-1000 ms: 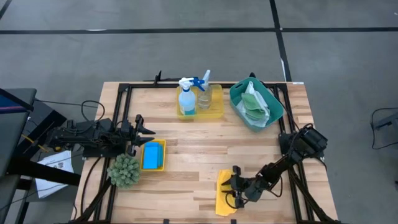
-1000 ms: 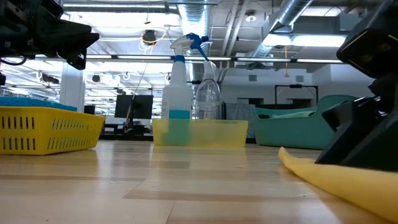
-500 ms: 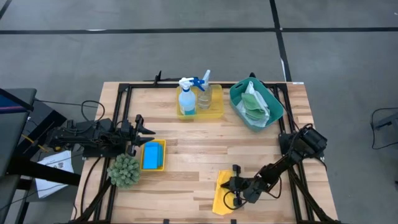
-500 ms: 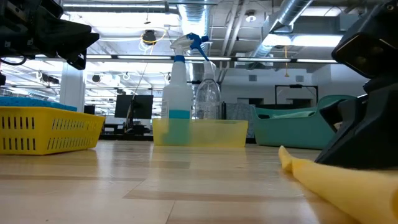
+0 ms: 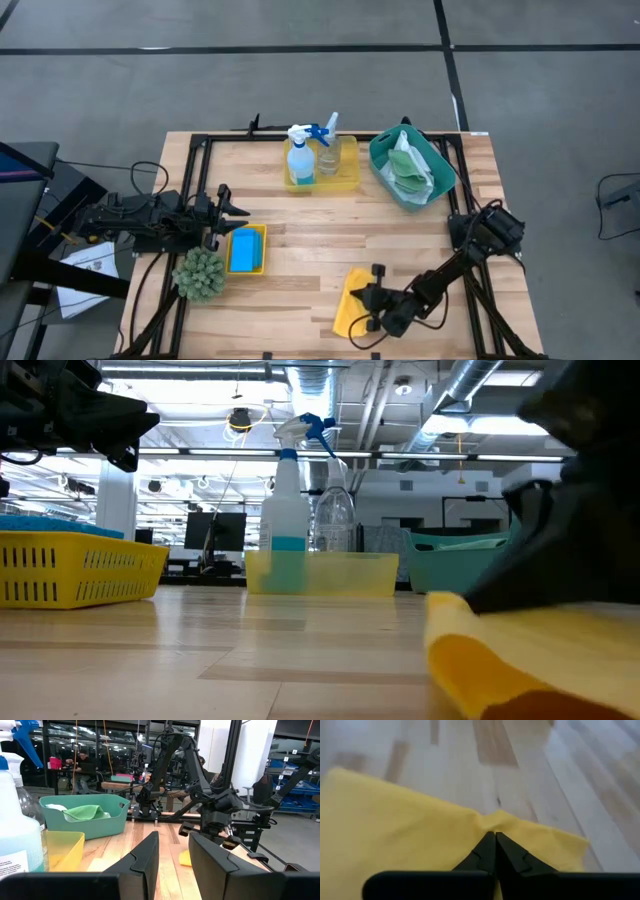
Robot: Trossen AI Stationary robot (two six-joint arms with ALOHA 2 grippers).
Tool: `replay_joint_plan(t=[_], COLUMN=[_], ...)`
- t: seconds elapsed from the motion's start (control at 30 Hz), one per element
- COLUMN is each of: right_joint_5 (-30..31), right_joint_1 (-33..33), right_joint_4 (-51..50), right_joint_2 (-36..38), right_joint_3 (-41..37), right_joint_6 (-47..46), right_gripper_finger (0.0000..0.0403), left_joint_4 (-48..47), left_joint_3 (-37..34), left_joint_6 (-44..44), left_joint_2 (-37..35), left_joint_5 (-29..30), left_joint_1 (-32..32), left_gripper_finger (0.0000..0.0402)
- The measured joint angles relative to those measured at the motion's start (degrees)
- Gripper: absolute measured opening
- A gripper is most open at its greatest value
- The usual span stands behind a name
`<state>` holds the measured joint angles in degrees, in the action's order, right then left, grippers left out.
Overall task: Pick & Place Kitchen Items
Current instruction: Put the yellow microfiber cloth into the green bin
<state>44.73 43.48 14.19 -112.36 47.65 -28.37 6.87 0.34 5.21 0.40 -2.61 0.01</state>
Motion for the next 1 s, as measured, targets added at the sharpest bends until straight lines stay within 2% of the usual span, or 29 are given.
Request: replay_joint_plan(t=[0.2,0.43,0.6,1.0], right_joint_5=[1.9,8.0,10.9,11.3], right_joint_1=[0.3,2.8,4.4,4.5], right_joint_4=[0.4,-0.5,-0.5,-0.5], right_joint_2=[1.7,8.4,10.3,10.4], right_joint_3=[1.6,1.6,1.6,1.6], right_joint_6=[2.0,4.8,6.4,6.1], right_gripper_finger=[0.0001,0.0,0.0,0.0], left_joint_4=[0.0,0.0,0.0,0.0], left_joint_3=[0.0,0.0,0.0,0.0], left_joint_6=[0.0,0.0,0.0,0.0], left_joint_2=[0.0,0.0,0.0,0.0], left_joint_5=[0.0,0.0,0.0,0.0], left_joint_1=[0.0,0.0,0.0,0.0], left_gripper_finger=[0.0104,0.0104,0.0104,0.0104])
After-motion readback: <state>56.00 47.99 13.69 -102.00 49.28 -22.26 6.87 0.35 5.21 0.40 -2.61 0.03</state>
